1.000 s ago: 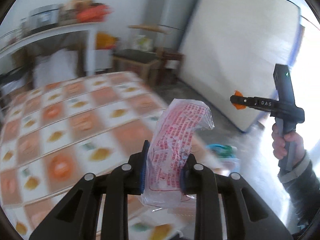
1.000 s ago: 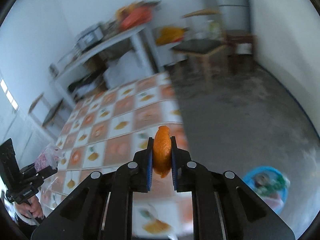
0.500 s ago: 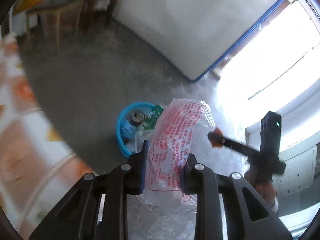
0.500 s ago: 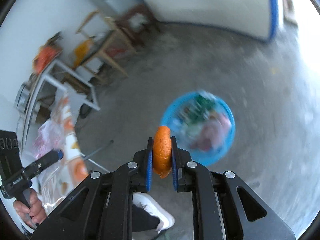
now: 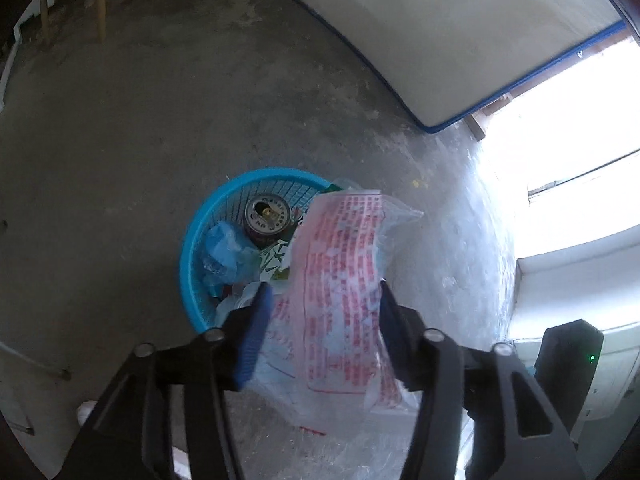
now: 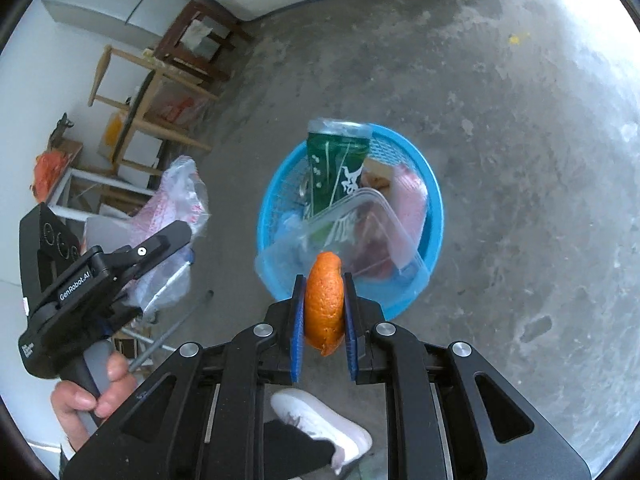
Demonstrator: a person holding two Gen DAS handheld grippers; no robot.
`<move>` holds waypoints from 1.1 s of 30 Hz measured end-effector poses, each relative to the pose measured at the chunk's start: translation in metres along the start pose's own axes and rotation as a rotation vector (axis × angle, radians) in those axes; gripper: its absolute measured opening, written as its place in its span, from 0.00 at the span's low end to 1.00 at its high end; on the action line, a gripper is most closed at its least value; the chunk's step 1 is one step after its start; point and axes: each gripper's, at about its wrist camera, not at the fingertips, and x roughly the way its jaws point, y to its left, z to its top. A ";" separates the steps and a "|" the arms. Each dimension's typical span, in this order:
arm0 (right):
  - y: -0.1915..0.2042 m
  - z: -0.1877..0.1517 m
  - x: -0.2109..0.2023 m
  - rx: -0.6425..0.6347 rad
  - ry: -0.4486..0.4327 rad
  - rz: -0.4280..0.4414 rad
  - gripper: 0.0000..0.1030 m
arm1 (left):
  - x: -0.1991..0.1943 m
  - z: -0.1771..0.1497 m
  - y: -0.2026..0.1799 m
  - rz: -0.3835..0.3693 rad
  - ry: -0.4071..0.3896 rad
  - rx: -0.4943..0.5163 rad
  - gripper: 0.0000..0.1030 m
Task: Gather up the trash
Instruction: 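Carry the pink bag and orange ball with both tools to the blue basket, then open the left tool above the blue basket to drop the pink bag, then open the right tool above the blue basket to drop the orange ball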
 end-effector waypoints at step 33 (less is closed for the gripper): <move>0.040 0.014 0.024 -0.154 -0.025 -0.014 0.60 | -0.184 -0.052 0.003 -0.109 -0.283 -0.015 0.71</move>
